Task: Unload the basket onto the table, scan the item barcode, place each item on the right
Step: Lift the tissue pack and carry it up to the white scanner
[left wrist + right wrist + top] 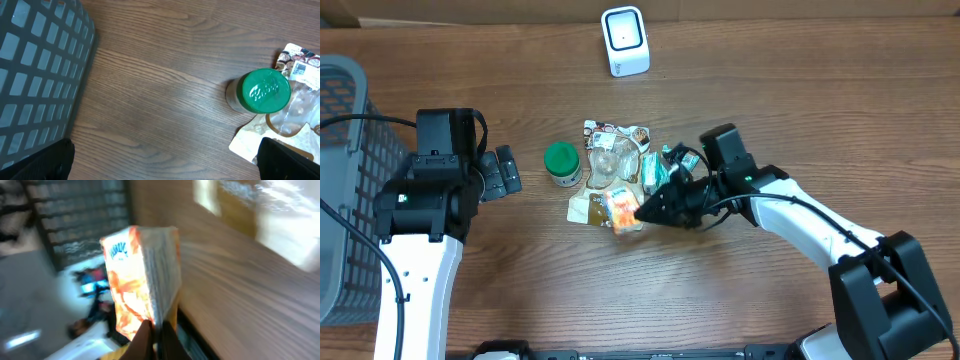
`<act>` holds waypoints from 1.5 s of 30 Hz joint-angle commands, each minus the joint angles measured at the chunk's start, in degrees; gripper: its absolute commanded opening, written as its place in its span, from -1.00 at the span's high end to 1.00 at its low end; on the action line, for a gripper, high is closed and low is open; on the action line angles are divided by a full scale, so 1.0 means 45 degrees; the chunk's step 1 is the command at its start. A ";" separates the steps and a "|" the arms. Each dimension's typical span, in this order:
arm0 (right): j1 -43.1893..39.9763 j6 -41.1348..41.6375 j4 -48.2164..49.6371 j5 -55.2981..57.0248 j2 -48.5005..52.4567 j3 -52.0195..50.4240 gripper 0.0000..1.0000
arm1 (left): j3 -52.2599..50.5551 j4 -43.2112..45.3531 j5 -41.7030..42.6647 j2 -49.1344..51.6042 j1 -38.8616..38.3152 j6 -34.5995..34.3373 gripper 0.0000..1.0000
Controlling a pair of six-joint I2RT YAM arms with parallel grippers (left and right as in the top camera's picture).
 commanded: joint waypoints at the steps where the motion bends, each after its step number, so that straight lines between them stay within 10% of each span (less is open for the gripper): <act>1: 0.0277 -0.3065 -0.3104 0.4163 -0.0243 0.2705 0.92 | 0.0024 0.0015 -0.0131 0.0044 0.0053 0.0248 -0.99; 7: 0.1088 -0.3886 -0.7121 1.0040 -0.0238 0.7597 0.92 | 0.0024 0.0015 -0.0131 0.0044 0.0053 0.0243 -1.00; 17: 0.2137 -0.5566 -0.3740 1.6786 0.0675 1.0992 0.93 | 0.0024 0.0015 -0.0131 0.0044 0.0053 0.0243 -1.00; 25: 0.2142 -0.8092 -0.3041 1.8831 0.4736 1.4251 0.93 | 0.0024 0.0015 -0.0131 0.0044 0.0053 0.0243 -1.00; 45: 0.1919 -1.7500 0.5629 2.0230 1.0516 1.4333 0.92 | 0.0024 0.0015 -0.0131 0.0044 0.0049 0.0243 -0.99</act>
